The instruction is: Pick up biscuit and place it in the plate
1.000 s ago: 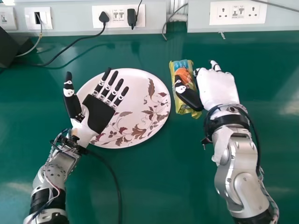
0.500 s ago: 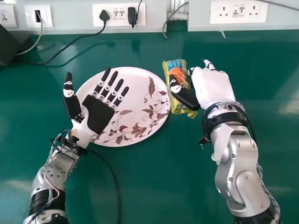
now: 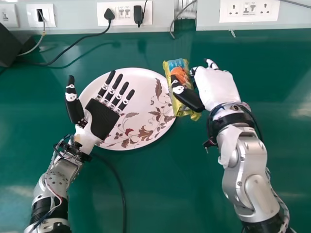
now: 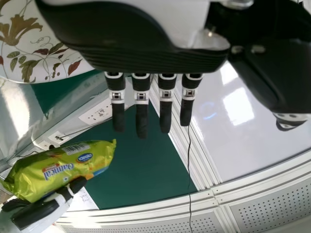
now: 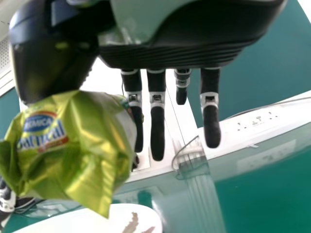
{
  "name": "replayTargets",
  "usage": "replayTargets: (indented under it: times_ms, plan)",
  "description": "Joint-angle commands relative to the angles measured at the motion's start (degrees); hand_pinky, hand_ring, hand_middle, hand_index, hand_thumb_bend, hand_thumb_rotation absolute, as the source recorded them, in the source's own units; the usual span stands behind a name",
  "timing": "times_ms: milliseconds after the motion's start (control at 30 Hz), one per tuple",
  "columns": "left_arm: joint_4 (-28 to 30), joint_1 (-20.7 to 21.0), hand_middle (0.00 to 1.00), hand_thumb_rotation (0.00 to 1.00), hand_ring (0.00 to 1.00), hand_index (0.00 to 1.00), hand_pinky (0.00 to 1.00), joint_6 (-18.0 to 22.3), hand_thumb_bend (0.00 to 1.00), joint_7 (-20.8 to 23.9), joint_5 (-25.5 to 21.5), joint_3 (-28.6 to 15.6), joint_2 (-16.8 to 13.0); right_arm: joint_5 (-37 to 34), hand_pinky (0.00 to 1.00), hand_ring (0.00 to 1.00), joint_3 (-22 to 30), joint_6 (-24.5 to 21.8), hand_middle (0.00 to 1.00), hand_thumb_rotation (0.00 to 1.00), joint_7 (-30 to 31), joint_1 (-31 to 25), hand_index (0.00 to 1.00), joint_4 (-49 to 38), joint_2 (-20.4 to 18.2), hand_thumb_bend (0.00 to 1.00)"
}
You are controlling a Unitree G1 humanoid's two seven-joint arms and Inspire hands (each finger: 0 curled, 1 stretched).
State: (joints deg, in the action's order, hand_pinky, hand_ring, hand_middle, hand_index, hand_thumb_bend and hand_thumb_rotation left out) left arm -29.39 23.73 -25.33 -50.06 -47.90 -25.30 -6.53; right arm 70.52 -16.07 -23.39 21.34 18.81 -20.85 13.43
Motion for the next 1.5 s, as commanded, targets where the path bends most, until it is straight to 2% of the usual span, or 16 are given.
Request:
replayTargets:
  times_ms: [0,333,533,833,1467]
  plan:
    - [0.5,-0.9,0.86,0.59,0.78,0.89,0.78,-0.1,0.93,-0.7,0.0,0.3,-0.3,-0.9,0.30,0.41,-0.3,0.9,0.49,0.00,-0.2,1.1,0.52,0.2,-0.4,0.50]
    - [0.7,-0.7,0.85,0.60,0.76,0.89,0.75,-0.3,0.96,-0.2,0.0,0.2,-0.3,-3.6,0.29,0.41,-0.8,2.5,0.49,0.00,-2.8,2.6,0.52,3.5,-0.9,0.50]
    - [0.4,-0.5,0.85,0.62,0.77,0.90,0.77,0.8,0.95,-0.9,0.5,0.4,-0.3,-5.7,0.29,0.41,-1.4,3.8,0.48,0.00,-3.7,3.6,0.53,5.4,-0.7,0.50]
    - [1.0,-0.7,0.85,0.62,0.78,0.90,0.81,0.3,0.95,-0.5,0.3,0.5,-0.4,-8.3,0.29,0.41,-1.8,5.4,0.48,0.00,-6.3,4.7,0.53,8.1,-0.8,0.50]
    - [1.8,-1.0,0.85,0.61,0.79,0.90,0.81,-0.2,0.92,-0.7,0.1,0.6,-0.5,-13.9,0.29,0.41,-2.7,11.4,0.48,0.00,-12.2,7.2,0.53,15.6,0.7,0.50]
